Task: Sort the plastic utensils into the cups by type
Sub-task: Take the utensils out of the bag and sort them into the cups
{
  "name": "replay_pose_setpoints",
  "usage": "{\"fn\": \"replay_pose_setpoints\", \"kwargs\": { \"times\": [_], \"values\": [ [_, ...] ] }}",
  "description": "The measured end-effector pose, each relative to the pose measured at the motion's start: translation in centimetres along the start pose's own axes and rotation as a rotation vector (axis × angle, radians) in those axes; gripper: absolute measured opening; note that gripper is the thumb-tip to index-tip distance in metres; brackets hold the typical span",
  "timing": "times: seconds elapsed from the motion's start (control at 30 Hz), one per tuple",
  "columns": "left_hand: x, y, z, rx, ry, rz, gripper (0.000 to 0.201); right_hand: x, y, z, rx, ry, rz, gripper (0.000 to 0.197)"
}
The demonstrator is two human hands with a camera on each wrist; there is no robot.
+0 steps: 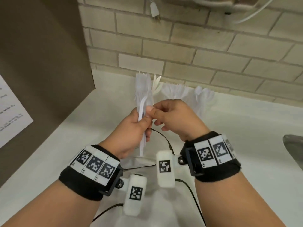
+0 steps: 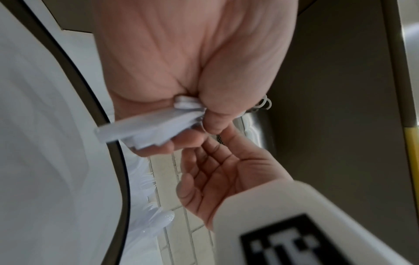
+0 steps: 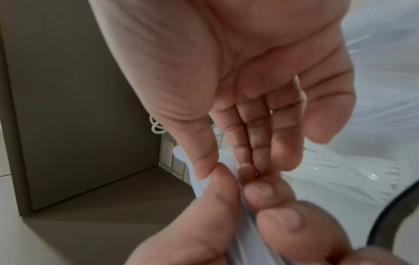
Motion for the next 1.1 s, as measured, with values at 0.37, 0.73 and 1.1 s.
{"fn": "replay_pose_setpoints", "kwargs": {
  "times": [0.37, 0.73, 1.1],
  "values": [
    [0.0, -0.8, 0.7, 0.079, 0.06, 0.031, 0.022, 0.5, -0.6, -0.7, -0.132, 0.025, -0.191, 0.028],
    [-0.4, 0.4, 1.7, 0.242, 0.172, -0.042, 0.013, -0.7, 0.1, -2.0, -0.581, -0.09, -0.274, 0.017],
    [-0.9, 0.3, 1.3, -0.149, 0.086, -0.058, 0.013, -1.0, 1.0, -3.4, -0.832, -0.158, -0.299, 0.008]
  ]
}}
Point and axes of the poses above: each hand's wrist, its own x-axis away from the middle knuckle, its own y-axis out of the back of the hand, z = x × y, the point moved 6 cm from there along -x, towards the middle knuckle, and after that the axes turned 9 degrees about -y, right-handed, at the moved point
